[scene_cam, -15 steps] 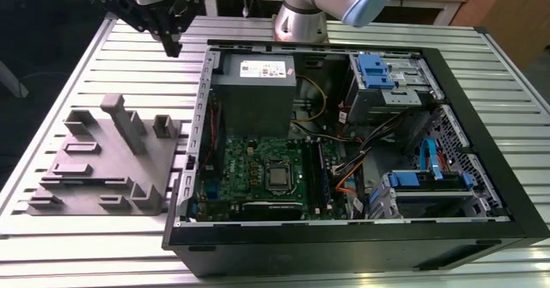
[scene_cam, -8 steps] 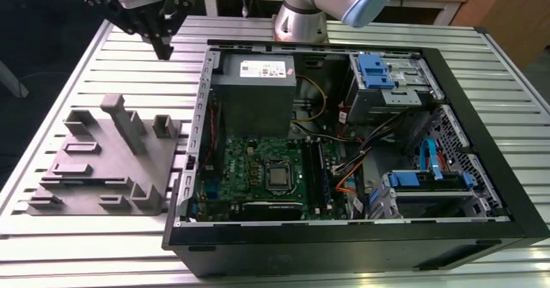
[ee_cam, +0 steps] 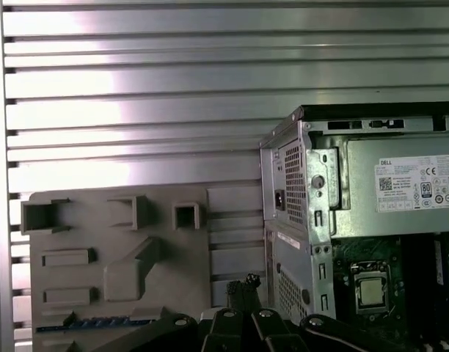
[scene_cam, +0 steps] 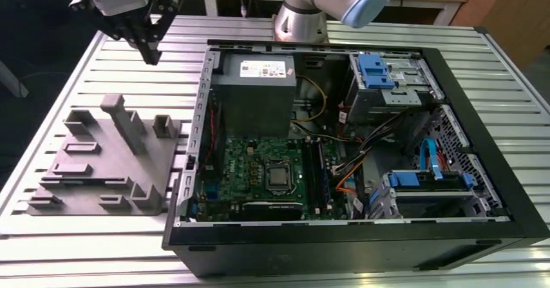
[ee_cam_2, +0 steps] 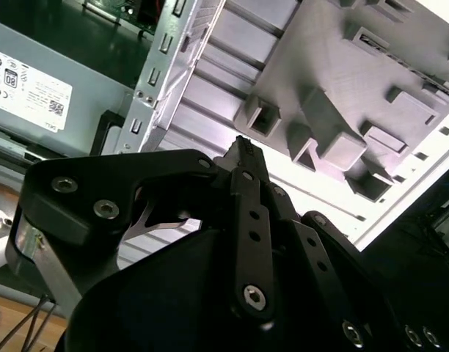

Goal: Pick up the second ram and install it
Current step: 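Reach for the second ram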

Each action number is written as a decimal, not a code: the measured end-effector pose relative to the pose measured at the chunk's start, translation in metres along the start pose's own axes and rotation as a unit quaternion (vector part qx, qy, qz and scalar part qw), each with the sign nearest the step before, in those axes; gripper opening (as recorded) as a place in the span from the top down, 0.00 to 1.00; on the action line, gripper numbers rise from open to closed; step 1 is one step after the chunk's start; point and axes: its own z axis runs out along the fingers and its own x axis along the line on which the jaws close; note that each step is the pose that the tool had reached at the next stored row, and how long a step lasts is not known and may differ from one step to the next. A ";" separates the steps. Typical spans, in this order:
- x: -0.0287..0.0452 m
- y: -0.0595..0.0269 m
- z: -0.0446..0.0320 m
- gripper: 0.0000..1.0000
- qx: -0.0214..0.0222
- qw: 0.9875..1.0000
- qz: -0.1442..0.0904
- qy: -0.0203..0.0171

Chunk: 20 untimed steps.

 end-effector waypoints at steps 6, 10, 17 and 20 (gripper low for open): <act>0.0114 -0.0084 0.0002 0.93 0.000 1.000 0.000 -0.001; 0.0183 -0.0146 0.0005 0.93 0.000 1.000 0.000 -0.001; 0.0300 -0.0258 0.0012 0.93 0.000 1.000 0.000 -0.001; 0.0353 -0.0305 0.0015 0.93 0.000 1.000 0.000 -0.001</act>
